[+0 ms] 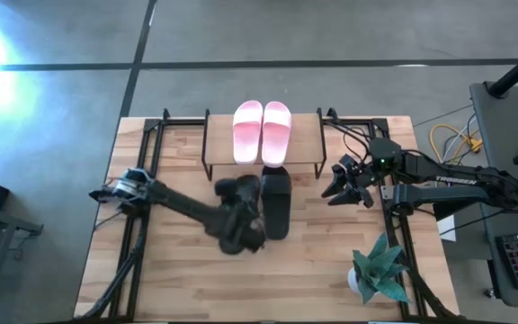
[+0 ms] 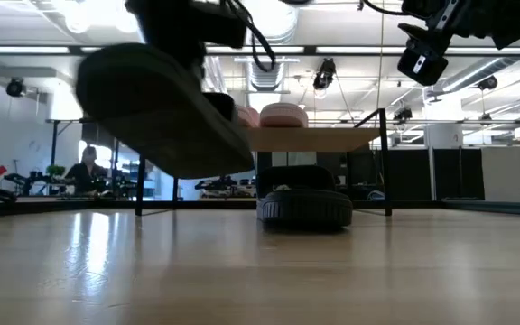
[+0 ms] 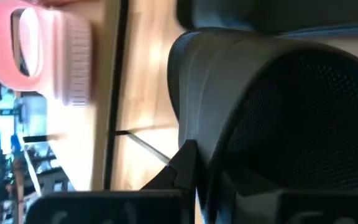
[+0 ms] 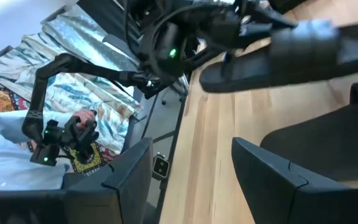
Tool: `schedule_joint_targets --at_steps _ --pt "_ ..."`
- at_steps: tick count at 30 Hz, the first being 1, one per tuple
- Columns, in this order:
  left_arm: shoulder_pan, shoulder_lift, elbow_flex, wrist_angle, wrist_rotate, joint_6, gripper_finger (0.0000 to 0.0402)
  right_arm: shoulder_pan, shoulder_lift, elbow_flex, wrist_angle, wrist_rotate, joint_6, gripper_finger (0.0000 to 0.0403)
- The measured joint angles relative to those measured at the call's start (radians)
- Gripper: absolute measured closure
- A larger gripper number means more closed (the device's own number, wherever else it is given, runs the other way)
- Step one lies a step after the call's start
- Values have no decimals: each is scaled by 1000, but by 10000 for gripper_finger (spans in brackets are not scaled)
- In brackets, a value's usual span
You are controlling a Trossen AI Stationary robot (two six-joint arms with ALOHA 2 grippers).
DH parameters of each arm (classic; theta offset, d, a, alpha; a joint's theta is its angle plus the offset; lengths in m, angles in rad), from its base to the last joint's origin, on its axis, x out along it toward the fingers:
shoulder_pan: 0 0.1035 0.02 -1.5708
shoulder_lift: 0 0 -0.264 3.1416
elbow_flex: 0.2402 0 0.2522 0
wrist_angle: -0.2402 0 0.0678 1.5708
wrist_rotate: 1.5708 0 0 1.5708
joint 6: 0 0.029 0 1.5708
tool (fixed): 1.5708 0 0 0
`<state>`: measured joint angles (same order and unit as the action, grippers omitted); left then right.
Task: Pick and place slides into the shelf
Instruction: Move the black slide under the shelf
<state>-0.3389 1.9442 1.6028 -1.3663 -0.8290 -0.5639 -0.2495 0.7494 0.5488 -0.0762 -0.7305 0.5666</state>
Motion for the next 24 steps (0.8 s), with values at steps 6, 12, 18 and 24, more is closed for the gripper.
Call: schedule_joint_targets --at_steps 6,12,18,24 --pt "79 0 -26 9 -6 27 399 0 -1 0 -5 -1 10 193" --pt "96 0 -81 95 58 28 400 0 -1 0 -4 0 7 193" --pt "118 0 -139 243 62 27 383 0 -1 0 -4 1 2 193" --pt "132 23 -150 255 95 21 305 0 -1 0 -4 1 2 193"
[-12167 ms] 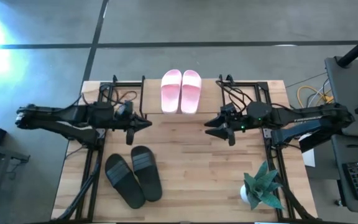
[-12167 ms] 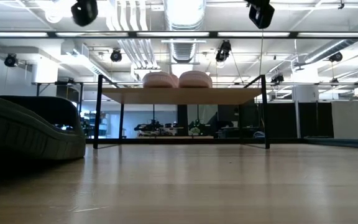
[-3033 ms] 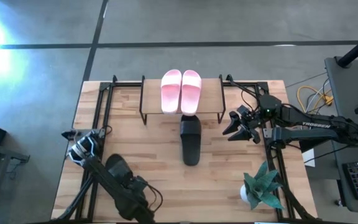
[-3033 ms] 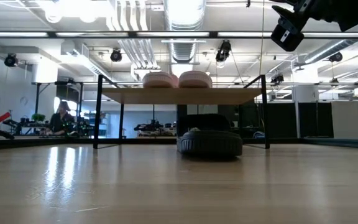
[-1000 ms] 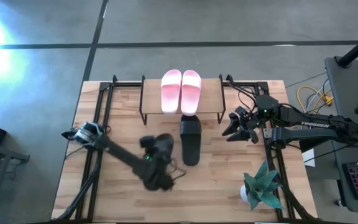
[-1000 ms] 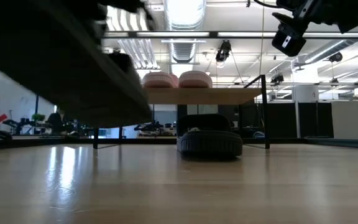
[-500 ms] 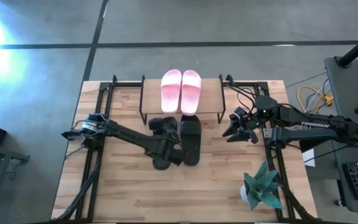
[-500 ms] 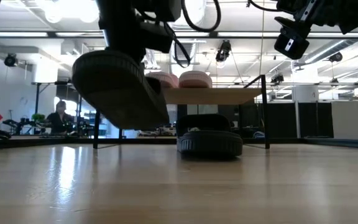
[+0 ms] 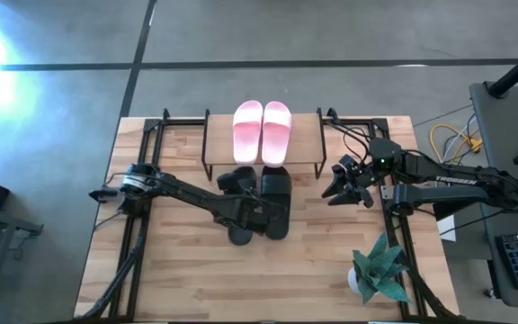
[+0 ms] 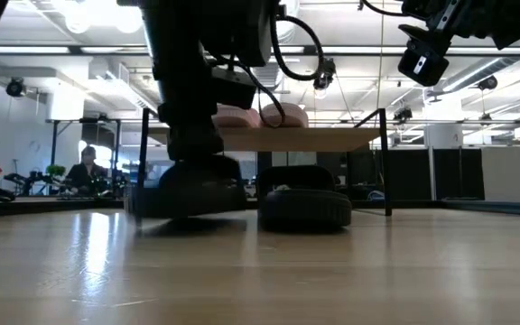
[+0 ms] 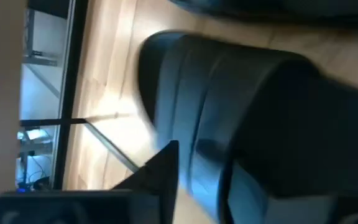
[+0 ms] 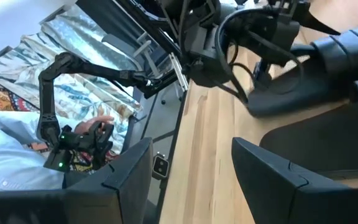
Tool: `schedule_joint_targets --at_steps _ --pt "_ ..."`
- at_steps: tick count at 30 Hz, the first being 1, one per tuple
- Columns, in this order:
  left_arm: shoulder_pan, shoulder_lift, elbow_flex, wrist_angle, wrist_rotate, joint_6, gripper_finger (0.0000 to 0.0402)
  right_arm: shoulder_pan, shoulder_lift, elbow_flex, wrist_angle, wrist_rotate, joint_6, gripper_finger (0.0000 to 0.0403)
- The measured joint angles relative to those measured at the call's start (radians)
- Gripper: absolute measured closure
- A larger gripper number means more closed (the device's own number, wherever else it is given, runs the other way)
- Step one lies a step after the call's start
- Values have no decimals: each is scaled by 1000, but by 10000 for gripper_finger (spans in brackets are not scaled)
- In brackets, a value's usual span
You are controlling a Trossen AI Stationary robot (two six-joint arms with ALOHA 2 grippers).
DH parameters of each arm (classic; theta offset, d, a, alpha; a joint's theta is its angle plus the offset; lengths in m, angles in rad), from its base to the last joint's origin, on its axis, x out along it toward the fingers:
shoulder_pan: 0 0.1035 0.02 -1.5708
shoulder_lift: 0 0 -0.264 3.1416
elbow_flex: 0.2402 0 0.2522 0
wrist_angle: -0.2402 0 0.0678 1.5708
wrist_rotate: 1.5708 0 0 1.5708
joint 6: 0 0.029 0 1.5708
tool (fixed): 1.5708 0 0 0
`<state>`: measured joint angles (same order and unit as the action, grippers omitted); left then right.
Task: Pick and place slides into the shelf
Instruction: Move the black slide under the shelf, then adjust the slides under the shelf
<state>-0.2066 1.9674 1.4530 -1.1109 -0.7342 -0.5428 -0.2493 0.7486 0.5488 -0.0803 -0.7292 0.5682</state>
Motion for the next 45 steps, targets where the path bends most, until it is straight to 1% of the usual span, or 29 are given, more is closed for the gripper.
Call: schedule_joint_targets --at_steps 3,6,9,13,15,18,21,24,26,28,29,30,33,37,40,42,45 --pt "-2 7 12 3 14 0 266 0 0 0 0 0 6 193" --pt "-18 -7 46 4 52 -1 236 0 0 0 -2 0 8 193" --pt "-43 -40 98 4 83 0 222 0 -2 0 -1 0 11 193" --pt "-78 -88 145 16 116 -21 219 0 -2 0 -2 0 10 193" --pt "-92 -111 154 0 176 -125 219 0 -2 0 -2 0 10 193" --pt "-122 -164 139 -40 271 -377 225 0 -2 0 -4 0 10 193" --pt "-176 -208 79 -7 306 -605 246 0 -2 0 -6 0 10 193" --pt "-227 -237 -9 58 342 -759 285 0 -2 0 -6 -1 12 193" --pt "-254 -257 -70 131 355 -836 324 0 -2 0 -6 -2 13 193" --pt "-273 -278 -124 226 355 -873 369 0 -2 0 -6 -2 24 193" --pt "-280 -291 -150 276 353 -881 384 0 -2 0 -6 -3 34 193" --pt "-286 -304 -173 321 345 -894 392 0 -2 0 -6 -3 41 193" --pt "-296 -353 -240 422 304 -922 395 9 -2 0 -5 -2 64 193" --pt "-316 -433 -332 431 230 -1024 400 61 -1 0 -5 -3 75 193" --pt "-333 -513 -423 431 195 -1121 401 114 3 0 -3 6 87 193" --pt "-340 -562 -496 445 175 -1199 401 150 6 0 13 41 93 193" --pt "-338 -633 -624 524 153 -1302 401 198 5 0 74 135 148 193"
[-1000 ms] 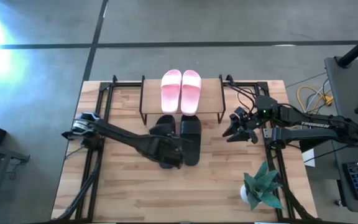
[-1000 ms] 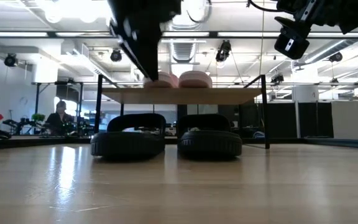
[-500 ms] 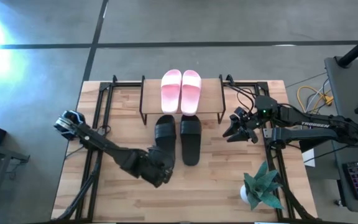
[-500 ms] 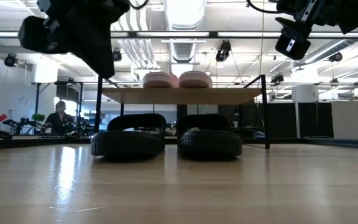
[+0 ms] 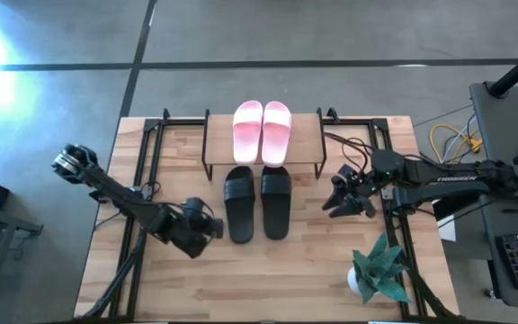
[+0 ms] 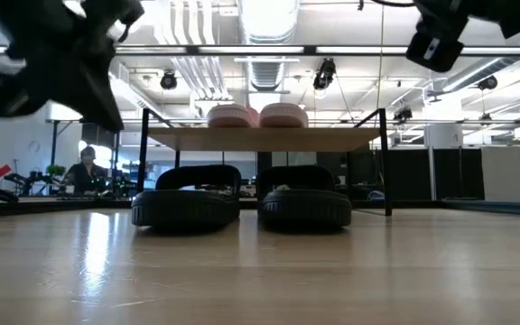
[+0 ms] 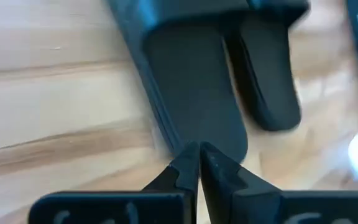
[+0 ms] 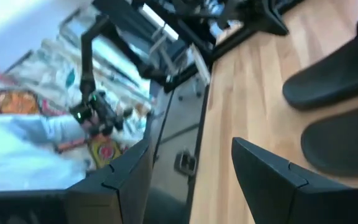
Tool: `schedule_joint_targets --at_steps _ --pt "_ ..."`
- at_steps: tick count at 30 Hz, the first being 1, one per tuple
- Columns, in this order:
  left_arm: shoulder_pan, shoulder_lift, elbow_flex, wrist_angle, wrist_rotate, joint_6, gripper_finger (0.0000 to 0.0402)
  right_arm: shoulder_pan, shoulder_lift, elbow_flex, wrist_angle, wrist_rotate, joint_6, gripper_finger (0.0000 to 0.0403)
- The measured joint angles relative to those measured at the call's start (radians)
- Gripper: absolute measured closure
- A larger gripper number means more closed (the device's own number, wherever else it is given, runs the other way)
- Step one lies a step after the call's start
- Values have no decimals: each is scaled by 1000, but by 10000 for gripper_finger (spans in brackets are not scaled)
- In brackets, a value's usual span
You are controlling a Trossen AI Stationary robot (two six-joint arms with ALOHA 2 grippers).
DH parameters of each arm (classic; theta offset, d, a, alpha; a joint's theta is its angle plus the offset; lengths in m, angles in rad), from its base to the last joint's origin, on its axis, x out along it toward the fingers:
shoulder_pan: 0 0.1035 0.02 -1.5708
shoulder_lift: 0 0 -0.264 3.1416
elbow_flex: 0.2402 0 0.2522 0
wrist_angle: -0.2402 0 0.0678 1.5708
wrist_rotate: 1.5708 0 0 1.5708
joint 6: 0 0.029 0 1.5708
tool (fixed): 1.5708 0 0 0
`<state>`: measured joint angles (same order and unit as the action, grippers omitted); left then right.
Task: Pick and place slides into the shelf
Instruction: Adjust the slides under the shelf
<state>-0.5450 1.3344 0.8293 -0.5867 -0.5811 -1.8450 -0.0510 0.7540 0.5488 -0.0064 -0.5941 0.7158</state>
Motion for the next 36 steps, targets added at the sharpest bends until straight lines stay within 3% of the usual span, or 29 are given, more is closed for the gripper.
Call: schedule_joint_targets --at_steps 8,17,23,29,36 --pt "10 -74 -274 328 -158 -185 401 54 1 1 43 190 86 193" --pt "96 42 -312 342 -159 -289 402 53 51 1 -321 459 164 193" --pt "165 115 -303 408 -158 -274 402 53 152 0 -417 491 200 193" --pt "229 166 -303 602 -154 -122 401 53 262 0 -396 492 184 193" --pt "302 190 -299 681 -138 -10 401 53 341 23 -380 490 151 193"
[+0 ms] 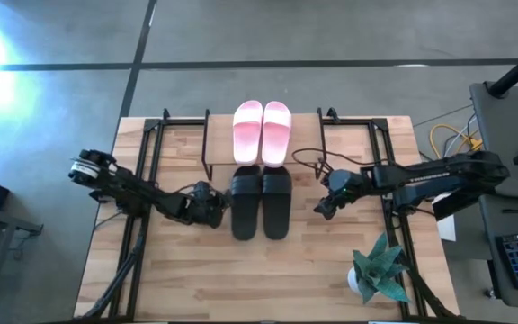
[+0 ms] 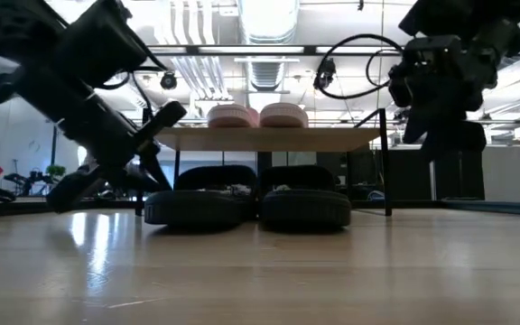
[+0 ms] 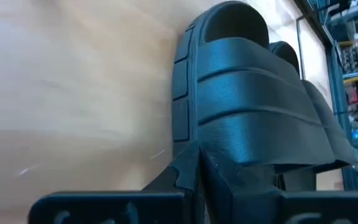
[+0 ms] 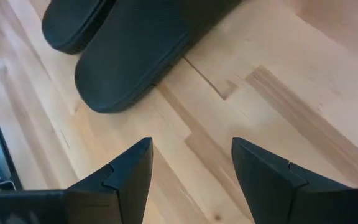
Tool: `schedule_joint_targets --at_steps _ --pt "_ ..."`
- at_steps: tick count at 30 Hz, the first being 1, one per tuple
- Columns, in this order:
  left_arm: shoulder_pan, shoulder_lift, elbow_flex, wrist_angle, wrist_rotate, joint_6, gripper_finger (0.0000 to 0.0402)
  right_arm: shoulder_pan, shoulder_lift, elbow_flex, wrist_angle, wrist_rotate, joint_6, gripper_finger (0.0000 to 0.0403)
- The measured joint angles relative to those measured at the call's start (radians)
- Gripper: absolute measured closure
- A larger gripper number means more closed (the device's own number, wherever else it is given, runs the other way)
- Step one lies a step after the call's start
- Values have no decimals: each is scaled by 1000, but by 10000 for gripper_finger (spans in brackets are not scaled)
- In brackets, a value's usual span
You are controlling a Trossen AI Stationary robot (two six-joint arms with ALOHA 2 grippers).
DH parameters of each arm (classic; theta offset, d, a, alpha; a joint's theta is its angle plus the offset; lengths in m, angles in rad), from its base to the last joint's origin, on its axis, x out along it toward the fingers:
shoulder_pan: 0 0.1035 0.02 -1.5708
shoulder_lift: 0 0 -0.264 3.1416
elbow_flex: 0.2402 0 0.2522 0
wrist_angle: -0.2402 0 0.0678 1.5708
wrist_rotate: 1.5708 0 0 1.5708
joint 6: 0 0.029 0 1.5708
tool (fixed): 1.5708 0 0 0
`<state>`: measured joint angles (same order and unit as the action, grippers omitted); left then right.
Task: Pick and place slides into the shelf
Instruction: Adjust the slides under the shelf
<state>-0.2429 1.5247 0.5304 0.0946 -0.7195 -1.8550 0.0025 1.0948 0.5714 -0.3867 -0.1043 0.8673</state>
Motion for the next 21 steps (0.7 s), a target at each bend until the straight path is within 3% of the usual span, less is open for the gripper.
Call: schedule_joint_targets --at_steps 13,17,21 --pt "-1 -38 29 21 127 265 401 5 13 55 3 -2 -77 193" --pt "-48 -71 31 23 103 284 401 43 19 58 4 -6 -83 193" --pt "-119 -120 69 25 82 420 401 117 19 58 12 -6 -94 193"
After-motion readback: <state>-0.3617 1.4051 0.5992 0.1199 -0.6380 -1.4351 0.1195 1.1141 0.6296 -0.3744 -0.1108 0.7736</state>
